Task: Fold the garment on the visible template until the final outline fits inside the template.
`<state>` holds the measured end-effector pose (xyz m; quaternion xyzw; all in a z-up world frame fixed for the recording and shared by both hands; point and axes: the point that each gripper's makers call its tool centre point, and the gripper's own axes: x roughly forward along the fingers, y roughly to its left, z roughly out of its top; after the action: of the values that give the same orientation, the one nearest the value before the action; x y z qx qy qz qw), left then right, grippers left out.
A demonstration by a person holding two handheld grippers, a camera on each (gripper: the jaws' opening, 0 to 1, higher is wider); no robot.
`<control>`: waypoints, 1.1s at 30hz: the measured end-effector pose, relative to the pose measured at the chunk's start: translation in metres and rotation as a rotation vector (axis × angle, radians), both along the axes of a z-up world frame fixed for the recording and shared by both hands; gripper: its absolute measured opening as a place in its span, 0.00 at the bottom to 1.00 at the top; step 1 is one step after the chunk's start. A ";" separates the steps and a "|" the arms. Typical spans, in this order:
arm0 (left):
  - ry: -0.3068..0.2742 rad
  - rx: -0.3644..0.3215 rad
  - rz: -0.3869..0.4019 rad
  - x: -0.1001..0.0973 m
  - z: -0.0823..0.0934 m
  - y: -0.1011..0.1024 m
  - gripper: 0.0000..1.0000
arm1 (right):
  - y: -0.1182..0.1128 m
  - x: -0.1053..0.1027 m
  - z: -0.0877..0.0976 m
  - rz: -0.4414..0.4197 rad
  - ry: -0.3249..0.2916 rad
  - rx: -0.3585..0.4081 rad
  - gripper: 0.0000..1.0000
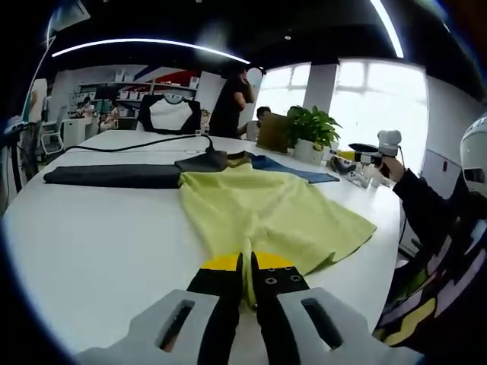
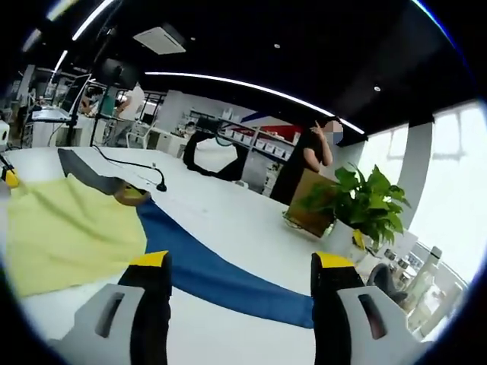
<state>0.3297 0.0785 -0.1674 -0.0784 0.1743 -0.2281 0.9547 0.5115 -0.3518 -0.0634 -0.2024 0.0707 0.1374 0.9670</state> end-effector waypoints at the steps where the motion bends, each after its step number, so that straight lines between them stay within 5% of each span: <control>1: -0.001 -0.001 0.001 0.000 0.000 0.000 0.04 | 0.005 -0.005 -0.003 0.013 0.006 0.004 0.76; 20: -0.008 -0.013 0.012 -0.001 0.001 0.004 0.04 | 0.085 -0.080 -0.040 0.246 0.117 0.132 0.75; 24: -0.009 -0.013 0.013 -0.001 0.002 0.004 0.04 | 0.095 -0.094 -0.050 0.269 0.130 0.097 0.74; 27: -0.010 -0.015 0.013 -0.002 0.002 0.004 0.04 | 0.106 -0.104 -0.047 0.318 0.127 0.178 0.72; 33: -0.009 -0.016 0.013 -0.003 0.003 0.003 0.04 | 0.124 -0.126 -0.059 0.386 0.182 0.154 0.72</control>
<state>0.3264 0.0812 -0.1648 -0.0859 0.1678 -0.2238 0.9562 0.3856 -0.2276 -0.1226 -0.1246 0.1072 0.3426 0.9250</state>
